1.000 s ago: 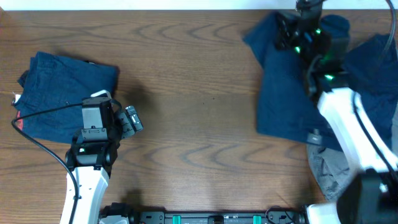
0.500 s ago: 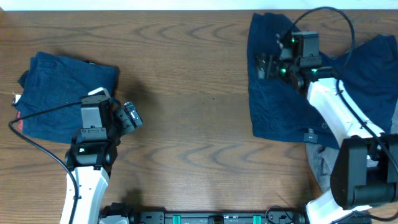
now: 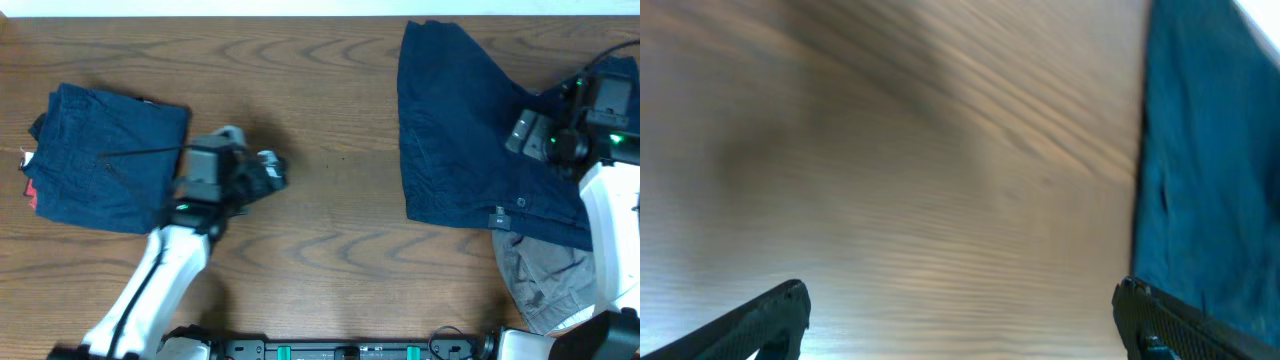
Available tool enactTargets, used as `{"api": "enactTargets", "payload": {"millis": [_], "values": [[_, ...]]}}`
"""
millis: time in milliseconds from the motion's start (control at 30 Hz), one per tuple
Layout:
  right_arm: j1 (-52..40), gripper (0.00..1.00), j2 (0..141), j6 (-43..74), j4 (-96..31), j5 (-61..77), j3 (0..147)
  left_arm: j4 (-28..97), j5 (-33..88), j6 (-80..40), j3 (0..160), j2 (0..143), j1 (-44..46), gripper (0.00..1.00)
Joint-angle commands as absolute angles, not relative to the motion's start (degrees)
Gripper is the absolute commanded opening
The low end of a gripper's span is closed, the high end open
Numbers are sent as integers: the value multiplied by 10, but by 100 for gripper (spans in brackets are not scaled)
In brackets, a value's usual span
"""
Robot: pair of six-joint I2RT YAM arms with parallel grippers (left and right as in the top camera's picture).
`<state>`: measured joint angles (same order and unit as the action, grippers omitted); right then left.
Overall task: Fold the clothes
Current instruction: 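Pull the navy shorts off the grey shorts toward the table center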
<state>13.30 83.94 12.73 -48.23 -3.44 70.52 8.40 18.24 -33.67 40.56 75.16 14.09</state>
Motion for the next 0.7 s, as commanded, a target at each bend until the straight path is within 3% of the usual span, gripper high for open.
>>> {"api": "enactTargets", "payload": {"millis": [0, 233, 467, 667], "values": [[164, 99, 839, 133, -503, -39, 710, 32, 204, -388, 415, 814, 216, 98], [169, 99, 839, 132, -520, -8, 710, -14, 204, -395, 476, 972, 340, 98], [169, 99, 839, 132, -530, -8, 710, -26, 251, -394, 579, 1092, 404, 98], [169, 99, 839, 132, -534, -8, 710, -110, 298, -476, 603, 1159, 443, 98]]}}
